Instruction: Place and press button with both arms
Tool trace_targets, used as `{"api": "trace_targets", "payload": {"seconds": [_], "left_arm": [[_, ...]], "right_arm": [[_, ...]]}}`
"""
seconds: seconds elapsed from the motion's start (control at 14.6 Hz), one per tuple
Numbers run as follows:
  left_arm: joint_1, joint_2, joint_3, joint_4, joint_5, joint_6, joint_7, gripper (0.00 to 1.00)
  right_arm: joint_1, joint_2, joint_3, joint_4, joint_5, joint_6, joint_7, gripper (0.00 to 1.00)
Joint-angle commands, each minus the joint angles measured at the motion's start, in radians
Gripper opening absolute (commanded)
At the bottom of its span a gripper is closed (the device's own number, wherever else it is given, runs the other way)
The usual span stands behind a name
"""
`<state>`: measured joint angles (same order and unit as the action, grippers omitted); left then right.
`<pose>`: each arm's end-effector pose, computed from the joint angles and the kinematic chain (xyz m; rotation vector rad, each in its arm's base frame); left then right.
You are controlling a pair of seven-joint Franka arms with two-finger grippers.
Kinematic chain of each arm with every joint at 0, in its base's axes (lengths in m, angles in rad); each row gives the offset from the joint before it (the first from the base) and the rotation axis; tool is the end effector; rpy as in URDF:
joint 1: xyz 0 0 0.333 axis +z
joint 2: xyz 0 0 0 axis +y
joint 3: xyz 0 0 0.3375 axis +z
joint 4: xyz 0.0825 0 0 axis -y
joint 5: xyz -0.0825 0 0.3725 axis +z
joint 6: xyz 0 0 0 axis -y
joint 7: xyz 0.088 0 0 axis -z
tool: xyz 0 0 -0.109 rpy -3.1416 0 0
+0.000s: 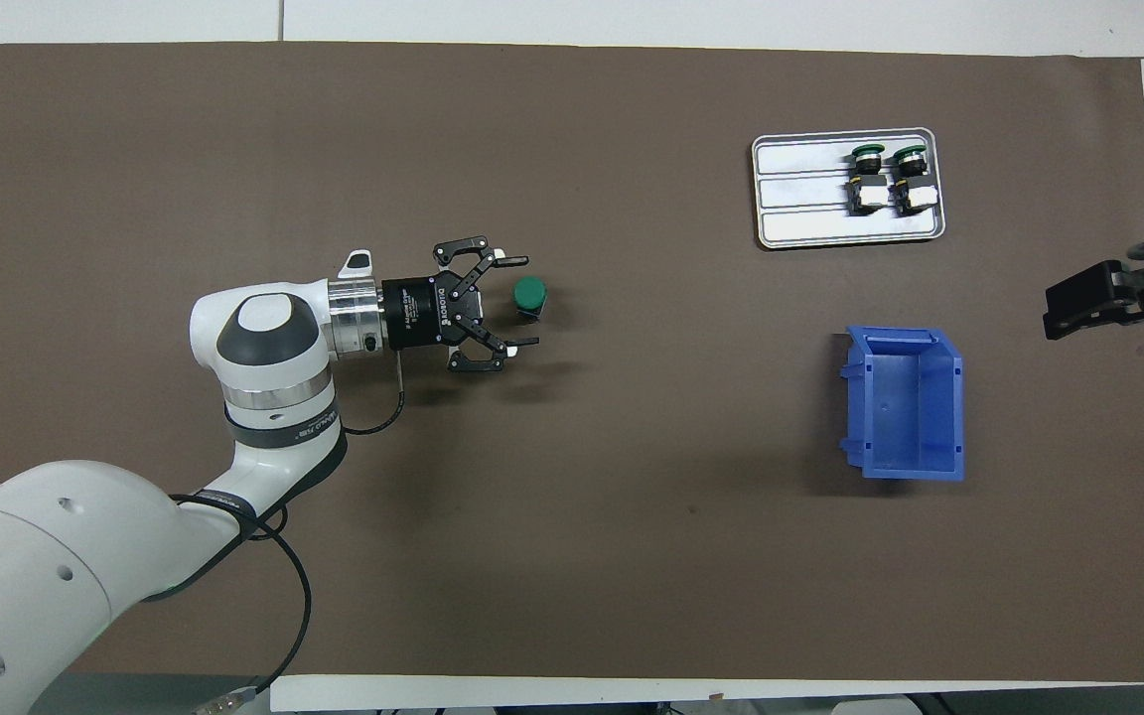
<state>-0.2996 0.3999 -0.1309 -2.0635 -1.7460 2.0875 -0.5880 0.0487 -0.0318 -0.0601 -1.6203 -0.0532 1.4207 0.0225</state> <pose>0.5208 -0.2910 0.2820 1.4089 1.3333 -0.9966 0.5141 -0.0128 0.6268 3.0781 -0.0573 -0.2585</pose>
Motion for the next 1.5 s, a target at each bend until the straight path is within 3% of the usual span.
{"api": "trace_targets", "payload": {"seconds": [0.0,0.68,0.96,1.16,1.44], "left_arm": [[0.025,-0.056,0.001,-0.037,0.063,0.011,-0.033,1.0],[0.131,-0.211,0.01,-0.018,0.555,0.019,-0.182,1.0],[0.175,-0.239,0.008,0.035,0.862,0.0,-0.181,1.0],[0.211,-0.268,0.01,0.057,1.027,-0.029,-0.179,1.0],[0.217,-0.266,0.01,0.147,1.327,-0.105,-0.17,1.0]], "right_arm": [[-0.006,-0.013,0.002,-0.015,0.004,0.003,-0.024,0.98],[-0.006,-0.013,0.002,-0.015,0.004,0.003,-0.024,0.98],[-0.006,-0.014,0.002,-0.015,0.004,0.003,-0.024,0.98],[-0.006,-0.014,0.002,-0.015,0.004,0.003,-0.024,0.98],[-0.006,-0.014,0.002,-0.013,0.004,0.003,-0.024,0.98]]}}
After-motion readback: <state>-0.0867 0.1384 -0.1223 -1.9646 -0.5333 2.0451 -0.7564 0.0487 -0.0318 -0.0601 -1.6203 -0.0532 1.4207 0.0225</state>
